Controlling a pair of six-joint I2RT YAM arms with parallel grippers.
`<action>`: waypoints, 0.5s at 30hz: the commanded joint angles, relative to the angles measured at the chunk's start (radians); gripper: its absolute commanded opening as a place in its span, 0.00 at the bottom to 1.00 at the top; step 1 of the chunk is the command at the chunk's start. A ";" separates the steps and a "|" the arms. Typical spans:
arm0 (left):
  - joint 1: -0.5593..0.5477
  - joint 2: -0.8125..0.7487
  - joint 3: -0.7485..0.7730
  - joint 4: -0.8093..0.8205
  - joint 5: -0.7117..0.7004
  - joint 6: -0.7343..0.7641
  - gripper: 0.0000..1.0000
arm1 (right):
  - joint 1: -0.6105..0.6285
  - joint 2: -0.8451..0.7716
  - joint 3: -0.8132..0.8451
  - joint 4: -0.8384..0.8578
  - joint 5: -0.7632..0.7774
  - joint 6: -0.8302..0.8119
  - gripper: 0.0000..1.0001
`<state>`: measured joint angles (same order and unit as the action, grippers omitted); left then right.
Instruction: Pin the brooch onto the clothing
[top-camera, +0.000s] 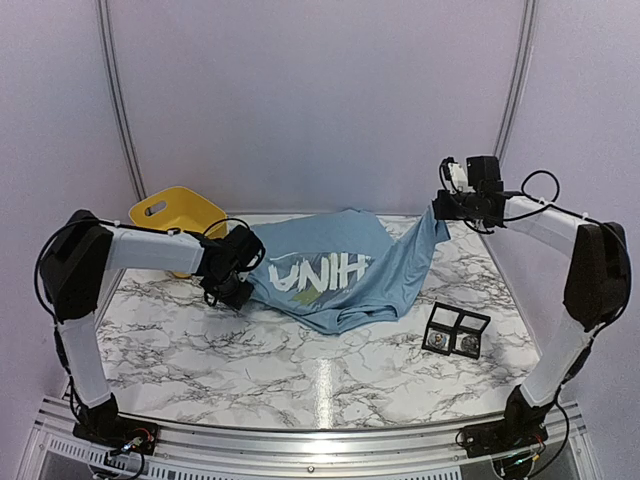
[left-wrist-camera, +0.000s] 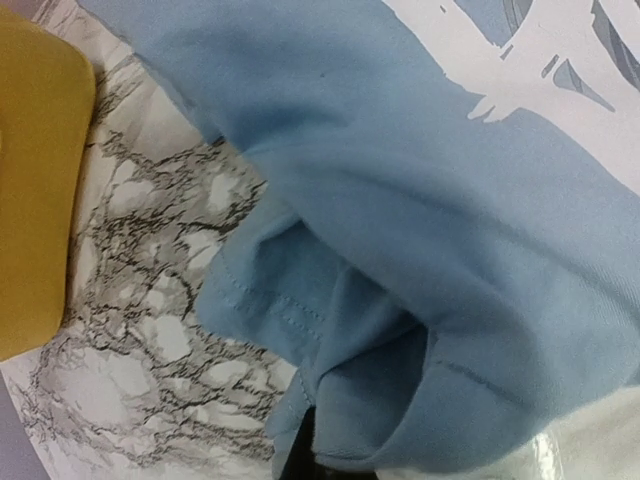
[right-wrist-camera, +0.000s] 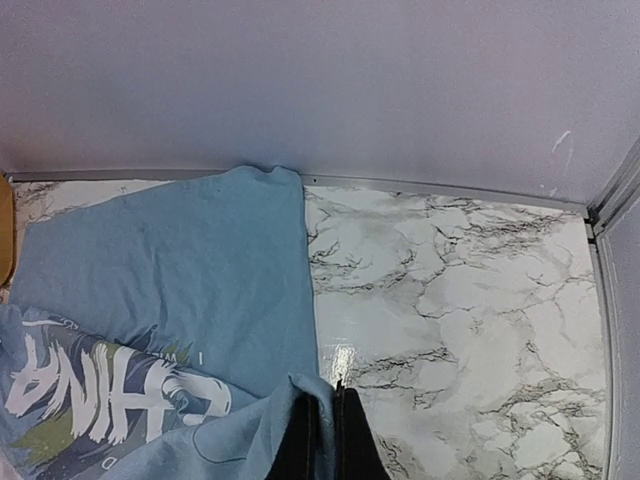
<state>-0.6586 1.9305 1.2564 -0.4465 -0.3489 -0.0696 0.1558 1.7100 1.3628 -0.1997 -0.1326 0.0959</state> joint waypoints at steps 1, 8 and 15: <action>0.020 -0.269 -0.051 -0.068 -0.040 -0.002 0.00 | -0.001 -0.089 0.098 -0.081 -0.033 -0.037 0.00; 0.020 -0.662 -0.123 -0.243 -0.013 -0.139 0.00 | 0.016 -0.263 0.114 -0.321 -0.233 -0.063 0.00; 0.023 -0.848 -0.258 -0.352 0.039 -0.297 0.00 | 0.170 -0.365 -0.026 -0.526 -0.322 -0.045 0.00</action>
<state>-0.6422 1.1114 1.0763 -0.6605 -0.3264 -0.2634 0.2325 1.3460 1.4097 -0.5468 -0.3721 0.0483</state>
